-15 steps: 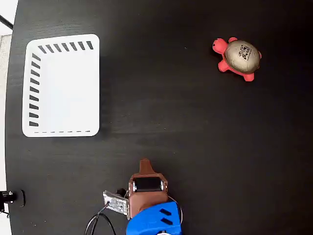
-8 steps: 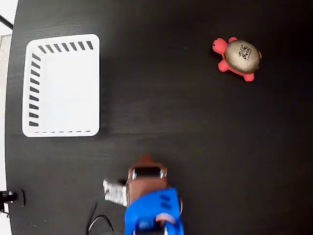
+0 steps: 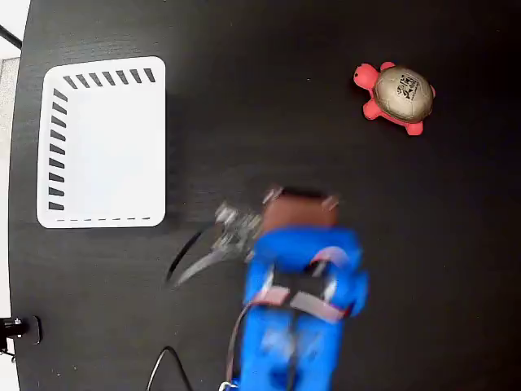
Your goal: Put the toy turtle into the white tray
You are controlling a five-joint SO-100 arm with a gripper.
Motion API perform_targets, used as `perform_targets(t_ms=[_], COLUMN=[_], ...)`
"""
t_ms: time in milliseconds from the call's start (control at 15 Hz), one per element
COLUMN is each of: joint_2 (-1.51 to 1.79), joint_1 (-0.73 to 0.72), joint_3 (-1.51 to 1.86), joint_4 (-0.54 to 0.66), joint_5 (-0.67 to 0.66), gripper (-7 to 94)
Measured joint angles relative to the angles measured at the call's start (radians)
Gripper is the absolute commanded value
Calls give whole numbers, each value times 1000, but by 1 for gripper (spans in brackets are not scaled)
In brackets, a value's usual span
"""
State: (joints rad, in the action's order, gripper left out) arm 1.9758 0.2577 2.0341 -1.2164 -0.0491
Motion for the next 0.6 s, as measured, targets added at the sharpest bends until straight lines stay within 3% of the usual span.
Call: perform_targets(t_ms=[600], joint_2=[-566], joint_1=[138], joint_3=[-741], joint_4=[-206], joint_5=[-15], gripper=[0])
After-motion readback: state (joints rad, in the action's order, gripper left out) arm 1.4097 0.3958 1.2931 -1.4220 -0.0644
